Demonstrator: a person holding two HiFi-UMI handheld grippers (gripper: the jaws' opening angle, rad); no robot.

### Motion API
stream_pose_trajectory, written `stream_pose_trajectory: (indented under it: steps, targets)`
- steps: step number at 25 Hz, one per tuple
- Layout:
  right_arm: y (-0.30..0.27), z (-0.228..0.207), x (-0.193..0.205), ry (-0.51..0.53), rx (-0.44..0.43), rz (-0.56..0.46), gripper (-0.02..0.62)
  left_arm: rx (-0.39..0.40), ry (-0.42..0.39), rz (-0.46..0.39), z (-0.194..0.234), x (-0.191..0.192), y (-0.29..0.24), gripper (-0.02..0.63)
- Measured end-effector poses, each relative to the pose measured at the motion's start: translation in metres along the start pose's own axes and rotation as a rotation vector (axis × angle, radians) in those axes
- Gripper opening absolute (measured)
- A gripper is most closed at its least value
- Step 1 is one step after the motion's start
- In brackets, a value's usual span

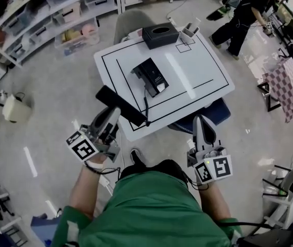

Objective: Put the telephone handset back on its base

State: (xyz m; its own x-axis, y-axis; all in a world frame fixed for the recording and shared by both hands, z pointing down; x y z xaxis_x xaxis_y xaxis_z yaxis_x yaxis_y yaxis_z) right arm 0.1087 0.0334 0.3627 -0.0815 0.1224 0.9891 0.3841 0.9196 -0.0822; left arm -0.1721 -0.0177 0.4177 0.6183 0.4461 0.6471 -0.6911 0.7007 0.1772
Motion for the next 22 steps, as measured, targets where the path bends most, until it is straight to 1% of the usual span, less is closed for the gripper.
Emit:
stream_pose_trajectory:
  steps: [3,7,13,17,22]
  targets:
    - [-0.009,0.002,0.006,0.003,0.014,0.023,0.021,0.004,0.028,0.026,0.018,0.003,-0.01,0.08]
    - [-0.024,-0.006,0.01,-0.007,0.024,0.041,0.021,-0.002,0.055,0.05,0.037,0.007,-0.026,0.08]
    - [-0.049,-0.028,0.019,-0.046,0.0,0.043,0.021,-0.037,0.078,0.079,0.062,0.02,-0.056,0.08]
    - [-0.065,-0.047,0.019,-0.068,-0.029,0.04,0.021,-0.068,0.067,0.104,0.076,0.028,-0.078,0.08]
    - [-0.077,-0.076,0.022,-0.093,-0.055,0.054,0.021,-0.111,0.068,0.144,0.094,0.047,-0.107,0.08]
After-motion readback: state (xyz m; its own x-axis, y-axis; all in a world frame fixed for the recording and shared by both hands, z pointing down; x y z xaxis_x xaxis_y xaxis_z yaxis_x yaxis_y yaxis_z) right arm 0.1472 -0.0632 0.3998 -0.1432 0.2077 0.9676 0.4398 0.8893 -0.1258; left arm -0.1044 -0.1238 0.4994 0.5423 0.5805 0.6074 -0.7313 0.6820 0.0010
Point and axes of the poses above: the fingertips, and each gripper's own axes: y backward along the fingers, z to its left, x out of its underside, the point moved 3 cm from there along y, backward along the fingers
